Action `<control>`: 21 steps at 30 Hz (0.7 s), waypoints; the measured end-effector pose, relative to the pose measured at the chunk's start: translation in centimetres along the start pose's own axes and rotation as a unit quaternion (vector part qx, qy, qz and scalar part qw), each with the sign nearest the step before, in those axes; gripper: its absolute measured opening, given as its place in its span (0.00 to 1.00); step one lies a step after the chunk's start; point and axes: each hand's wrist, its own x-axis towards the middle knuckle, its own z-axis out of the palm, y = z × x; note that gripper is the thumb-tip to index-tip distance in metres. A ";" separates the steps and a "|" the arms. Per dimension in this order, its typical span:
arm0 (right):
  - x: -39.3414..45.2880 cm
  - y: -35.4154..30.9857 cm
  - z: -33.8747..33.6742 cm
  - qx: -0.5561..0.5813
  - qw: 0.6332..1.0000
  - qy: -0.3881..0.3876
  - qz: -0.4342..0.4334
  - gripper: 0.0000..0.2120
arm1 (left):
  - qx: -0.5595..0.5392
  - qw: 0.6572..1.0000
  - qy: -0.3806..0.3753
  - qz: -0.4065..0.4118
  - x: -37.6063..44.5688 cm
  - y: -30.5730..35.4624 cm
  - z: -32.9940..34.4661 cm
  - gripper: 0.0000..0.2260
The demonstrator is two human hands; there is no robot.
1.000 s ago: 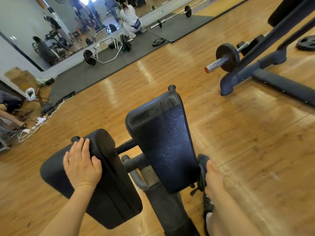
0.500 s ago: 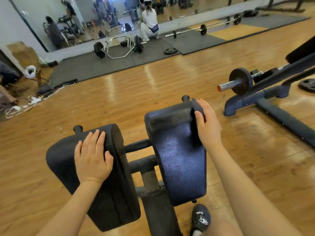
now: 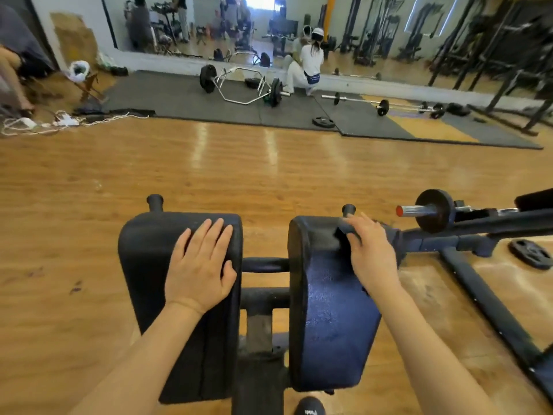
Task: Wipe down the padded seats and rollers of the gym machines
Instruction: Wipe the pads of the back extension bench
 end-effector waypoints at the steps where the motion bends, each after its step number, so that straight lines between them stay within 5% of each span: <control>1: 0.7 -1.8 0.4 -0.018 0.997 -0.057 -0.047 0.15 | 0.001 1.000 0.000 0.003 0.0 -0.1 0.1 0.25; 5: 2.7 -6.9 3.7 -0.169 0.928 -0.222 -0.247 0.12 | 0.000 1.000 0.000 0.004 -0.1 -0.2 0.2 0.25; 8: 3.9 -6.4 4.0 -0.219 0.901 -0.257 -0.272 0.12 | 0.000 1.000 0.000 0.002 0.0 -0.2 0.1 0.25; 13: 2.4 -4.9 2.4 -0.214 0.908 -0.193 -0.305 0.07 | 0.006 1.000 0.002 0.009 0.0 -0.3 0.4 0.26; 21: 1.5 -3.9 2.2 -0.296 0.827 -0.204 -0.432 0.10 | 0.001 1.000 0.014 0.008 -0.1 -0.4 0.7 0.25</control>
